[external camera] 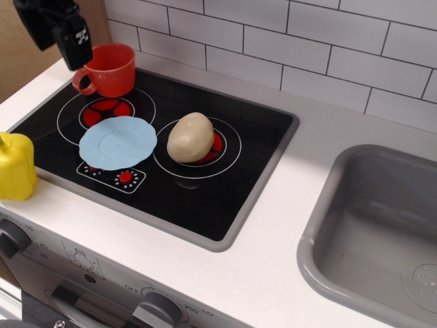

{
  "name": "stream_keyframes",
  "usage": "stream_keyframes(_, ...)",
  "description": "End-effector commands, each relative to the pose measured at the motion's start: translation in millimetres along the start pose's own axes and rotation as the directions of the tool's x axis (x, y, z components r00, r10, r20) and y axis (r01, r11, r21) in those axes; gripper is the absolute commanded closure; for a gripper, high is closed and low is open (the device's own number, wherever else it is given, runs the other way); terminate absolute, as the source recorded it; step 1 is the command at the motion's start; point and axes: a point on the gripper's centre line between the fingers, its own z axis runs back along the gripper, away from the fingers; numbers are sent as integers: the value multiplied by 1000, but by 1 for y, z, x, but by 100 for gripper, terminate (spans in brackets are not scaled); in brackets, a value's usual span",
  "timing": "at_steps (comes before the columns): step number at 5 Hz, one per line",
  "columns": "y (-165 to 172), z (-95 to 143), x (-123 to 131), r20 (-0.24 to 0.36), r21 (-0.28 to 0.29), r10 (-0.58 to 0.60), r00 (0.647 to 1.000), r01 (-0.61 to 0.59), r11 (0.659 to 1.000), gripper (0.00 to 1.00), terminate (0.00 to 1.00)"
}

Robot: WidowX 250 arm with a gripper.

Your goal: Put cup on plate

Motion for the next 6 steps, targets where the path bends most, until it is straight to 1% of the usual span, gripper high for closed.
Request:
stream_keyframes(1, 16, -7, 9, 27, 72, -15, 1000, 13, 997, 0, 0)
stream_keyframes(2, 12, -18, 11, -14, 89, -11, 1000, 12, 996, 0, 0)
stream_keyframes(3, 3, -31, 13, -40, 58, 5, 999, -3, 998, 0, 0)
stream_keyframes(4, -1, -38, 16, -22, 16, 41, 999, -40, 999, 0, 0)
stream_keyframes(5, -2, -41, 17, -14, 33, 72, 997, -71, 997, 0, 0)
stream_keyframes(6, 0, -38, 15, -19, 27, 67, 998, -67, 997, 100, 0)
